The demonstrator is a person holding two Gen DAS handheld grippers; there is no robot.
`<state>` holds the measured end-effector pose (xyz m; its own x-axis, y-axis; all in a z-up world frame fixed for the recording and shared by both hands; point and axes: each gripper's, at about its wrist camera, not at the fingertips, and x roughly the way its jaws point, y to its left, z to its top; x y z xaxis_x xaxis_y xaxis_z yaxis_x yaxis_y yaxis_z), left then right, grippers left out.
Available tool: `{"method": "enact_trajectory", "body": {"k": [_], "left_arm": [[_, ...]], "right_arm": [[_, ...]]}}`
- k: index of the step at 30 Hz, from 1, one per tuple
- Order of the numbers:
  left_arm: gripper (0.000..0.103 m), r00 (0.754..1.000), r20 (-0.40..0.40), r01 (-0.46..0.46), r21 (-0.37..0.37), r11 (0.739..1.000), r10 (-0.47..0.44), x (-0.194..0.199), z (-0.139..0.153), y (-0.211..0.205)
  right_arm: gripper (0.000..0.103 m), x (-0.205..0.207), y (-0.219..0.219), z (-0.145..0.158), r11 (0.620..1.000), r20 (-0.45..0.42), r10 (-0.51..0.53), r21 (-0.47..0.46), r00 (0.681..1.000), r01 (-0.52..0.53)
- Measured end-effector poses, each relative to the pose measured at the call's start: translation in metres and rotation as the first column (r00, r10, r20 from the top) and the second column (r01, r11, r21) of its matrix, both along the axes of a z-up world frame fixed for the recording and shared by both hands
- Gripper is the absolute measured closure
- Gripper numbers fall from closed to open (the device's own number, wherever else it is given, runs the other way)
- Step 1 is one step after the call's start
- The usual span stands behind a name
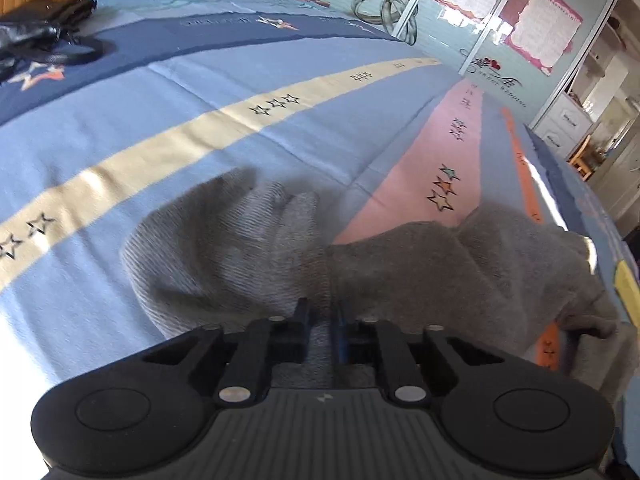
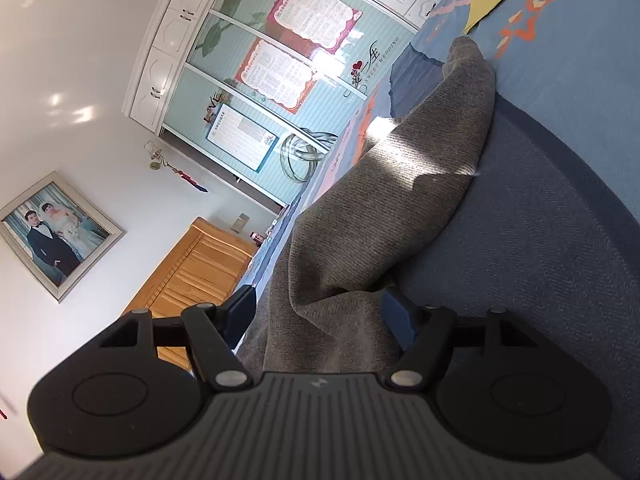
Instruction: Fold clothes
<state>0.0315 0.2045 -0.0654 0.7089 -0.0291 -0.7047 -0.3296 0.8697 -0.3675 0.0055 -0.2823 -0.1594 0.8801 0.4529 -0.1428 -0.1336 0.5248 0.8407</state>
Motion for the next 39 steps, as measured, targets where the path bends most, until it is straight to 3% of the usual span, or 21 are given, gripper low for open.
{"method": "enact_trajectory", "body": {"k": [2,8,10,12,14,19,21,25,30,31,34,36,37,39], "left_arm": [[0.103,1.0,0.02,0.01,-0.052,0.999,-0.009,-0.001,-0.001,-0.001],[0.103,0.997,0.067,-0.03,-0.039,0.999,0.032,-0.01,0.012,-0.002],[0.086,0.997,0.064,-0.049,0.013,0.999,0.048,-0.014,0.018,-0.004],[0.049,0.996,0.061,-0.068,0.074,0.995,0.063,-0.018,0.025,-0.005],[0.021,0.995,0.059,-0.086,0.134,0.987,0.079,-0.023,0.031,-0.007],[0.004,0.99,0.037,-0.144,0.192,0.971,0.139,-0.039,0.04,0.004],[0.003,0.986,-0.013,-0.162,0.197,0.967,0.168,-0.041,0.037,0.012],[0.005,0.98,-0.096,-0.139,0.313,0.94,0.177,-0.037,0.035,0.001],[0.003,0.997,-0.071,0.015,0.488,0.873,0.023,-0.035,0.039,-0.053],[0.003,0.997,-0.08,0.041,0.525,0.85,0.001,-0.031,0.036,-0.064],[0.006,0.991,-0.132,0.075,0.695,0.716,0.025,-0.016,0.018,-0.091],[0.007,0.986,-0.162,0.105,0.756,0.646,0.03,-0.011,0.007,-0.101],[0.007,0.985,-0.165,0.105,0.777,0.621,0.04,-0.011,0.003,-0.105],[0.009,0.984,-0.149,0.06,0.786,0.616,0.094,-0.013,0.002,-0.1]], "right_arm": [[0.032,-0.001,-0.001,-0.001,1.0,0.005,-0.002,0.009,1.0,0.002],[0.032,0.001,-0.003,-0.003,1.0,0.014,-0.004,0.028,1.0,0.004],[0.032,0.0,-0.004,-0.004,0.999,0.018,-0.004,0.038,1.0,0.004],[0.032,0.0,-0.005,-0.005,0.999,0.022,-0.004,0.049,1.0,0.003],[0.032,-0.001,-0.006,-0.006,0.998,0.025,-0.004,0.062,1.0,0.003],[0.032,0.0,-0.008,-0.008,0.996,0.031,-0.002,0.09,1.0,-0.001],[0.032,0.0,-0.009,-0.01,0.995,0.034,-0.001,0.102,0.999,-0.002],[0.032,0.0,-0.011,-0.012,0.992,0.039,0.004,0.125,0.999,-0.008],[0.032,0.0,-0.017,-0.017,0.984,0.052,0.007,0.178,0.999,-0.016],[0.032,0.0,-0.018,-0.018,0.982,0.055,0.006,0.188,0.998,-0.016],[0.032,-0.002,-0.021,-0.021,0.975,0.065,0.006,0.22,0.998,-0.02],[0.032,-0.002,-0.023,-0.024,0.97,0.071,0.008,0.243,0.997,-0.025],[0.032,-0.002,-0.025,-0.025,0.966,0.073,0.011,0.259,0.997,-0.03],[0.032,-0.003,-0.028,-0.028,0.957,0.077,0.015,0.289,0.997,-0.037]]}}
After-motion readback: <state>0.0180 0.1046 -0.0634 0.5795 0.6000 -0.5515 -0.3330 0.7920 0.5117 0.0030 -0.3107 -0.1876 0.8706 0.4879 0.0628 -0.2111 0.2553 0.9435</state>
